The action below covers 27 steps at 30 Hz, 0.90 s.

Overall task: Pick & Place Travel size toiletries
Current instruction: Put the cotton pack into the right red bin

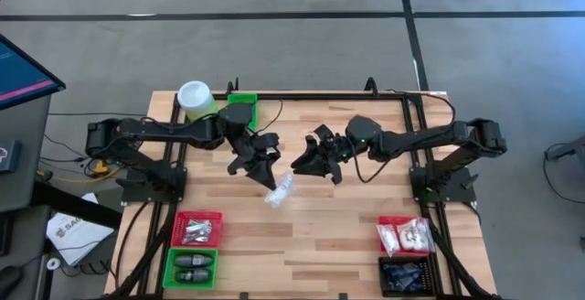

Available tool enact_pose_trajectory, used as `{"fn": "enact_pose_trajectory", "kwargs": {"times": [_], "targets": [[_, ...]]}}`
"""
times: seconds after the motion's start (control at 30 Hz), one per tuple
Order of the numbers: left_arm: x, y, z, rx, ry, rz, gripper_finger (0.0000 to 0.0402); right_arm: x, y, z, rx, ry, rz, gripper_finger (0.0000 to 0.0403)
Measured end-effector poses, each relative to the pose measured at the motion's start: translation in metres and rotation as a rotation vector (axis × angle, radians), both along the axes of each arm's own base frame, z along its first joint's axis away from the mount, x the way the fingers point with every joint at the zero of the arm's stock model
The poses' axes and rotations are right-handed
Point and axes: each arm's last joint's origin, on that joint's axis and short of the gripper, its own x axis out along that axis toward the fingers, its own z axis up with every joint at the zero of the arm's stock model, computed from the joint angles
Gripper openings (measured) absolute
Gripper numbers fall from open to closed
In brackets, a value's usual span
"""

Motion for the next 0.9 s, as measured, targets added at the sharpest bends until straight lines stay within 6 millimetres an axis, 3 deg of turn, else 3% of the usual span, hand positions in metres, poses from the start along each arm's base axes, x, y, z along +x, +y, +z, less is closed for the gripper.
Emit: {"fn": "enact_pose_trajectory", "kwargs": {"times": [0.37, 0.9], "targets": [[0.001, 0.001, 0.007, -0.003, -0.019, -0.013, 0.0000, 0.004, 0.002, 0.010, -0.005, -0.013, -0.046, 0.0288], [-0.005, 0.034, 0.009, 0.000, -0.049, 0.053, 0.0000, 0.004, 0.012, 0.010, 0.011, 0.004, -0.011, 0.0301]]}}
